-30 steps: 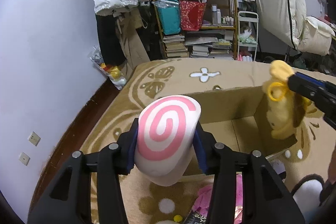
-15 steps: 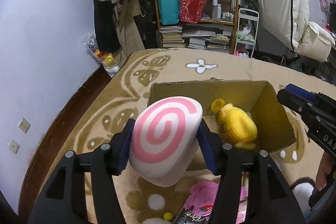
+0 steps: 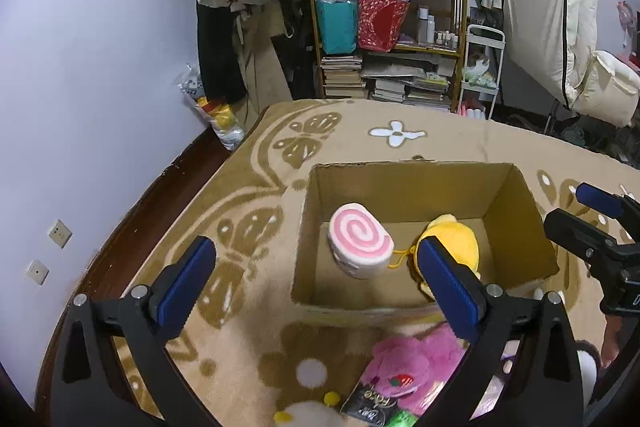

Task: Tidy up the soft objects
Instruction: 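Carry both plushes over the box and open both tools to drop them inside, then move both tools back toward the remaining plush pile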

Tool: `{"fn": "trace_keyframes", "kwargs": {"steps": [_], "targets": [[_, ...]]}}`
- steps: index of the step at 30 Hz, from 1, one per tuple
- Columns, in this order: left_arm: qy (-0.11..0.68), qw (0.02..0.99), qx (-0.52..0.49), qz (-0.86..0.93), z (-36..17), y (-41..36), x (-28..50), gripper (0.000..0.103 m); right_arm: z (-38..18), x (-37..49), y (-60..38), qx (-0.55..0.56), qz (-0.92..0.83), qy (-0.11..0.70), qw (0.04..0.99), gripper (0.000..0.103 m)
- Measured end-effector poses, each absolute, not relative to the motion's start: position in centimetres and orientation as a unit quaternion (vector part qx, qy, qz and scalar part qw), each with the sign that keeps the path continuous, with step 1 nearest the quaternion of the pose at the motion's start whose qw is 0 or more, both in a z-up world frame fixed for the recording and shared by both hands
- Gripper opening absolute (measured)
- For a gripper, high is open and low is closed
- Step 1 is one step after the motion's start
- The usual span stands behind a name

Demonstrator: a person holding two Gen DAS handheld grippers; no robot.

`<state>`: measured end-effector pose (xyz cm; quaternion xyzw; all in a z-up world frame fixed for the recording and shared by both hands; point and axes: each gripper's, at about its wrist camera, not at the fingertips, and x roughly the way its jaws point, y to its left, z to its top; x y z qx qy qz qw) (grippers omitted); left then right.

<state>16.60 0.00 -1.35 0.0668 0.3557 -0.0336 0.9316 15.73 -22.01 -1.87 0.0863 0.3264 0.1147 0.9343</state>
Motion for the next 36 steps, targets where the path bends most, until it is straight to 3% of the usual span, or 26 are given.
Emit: {"fn": "trace_keyframes", "kwargs": {"steps": [17,36], "targets": [[0.362,0.93,0.065,-0.003,-0.1,2.4,11.9,0.102,-0.9,11.7,-21.3,0.068,0.116,0.334,0.933,0.103],[0.477,0.876,0.067,-0.007,-5.7,3.3,10.5,0.102,-5.9,9.5,-20.9,0.081,0.106,0.379,0.916,0.103]]}}
